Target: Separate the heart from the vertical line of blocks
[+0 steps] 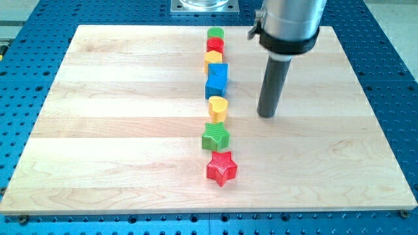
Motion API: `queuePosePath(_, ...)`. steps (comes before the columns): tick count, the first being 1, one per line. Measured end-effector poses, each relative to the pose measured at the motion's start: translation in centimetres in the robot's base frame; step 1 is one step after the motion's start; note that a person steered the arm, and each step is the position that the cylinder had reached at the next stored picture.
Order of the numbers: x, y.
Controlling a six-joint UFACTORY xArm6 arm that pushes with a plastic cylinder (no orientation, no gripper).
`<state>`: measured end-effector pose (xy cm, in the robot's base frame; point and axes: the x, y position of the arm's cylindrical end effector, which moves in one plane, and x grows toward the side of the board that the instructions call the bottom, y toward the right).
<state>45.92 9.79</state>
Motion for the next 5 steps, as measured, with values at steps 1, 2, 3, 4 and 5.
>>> queuePosePath(1,0.1,-5.1)
queuePosePath(2,0.2,-11.1)
queuePosePath(3,-4.0,-16.0)
queuePosePath(4,-6.5,-22.4)
queuePosePath(5,-3.2,-23.2)
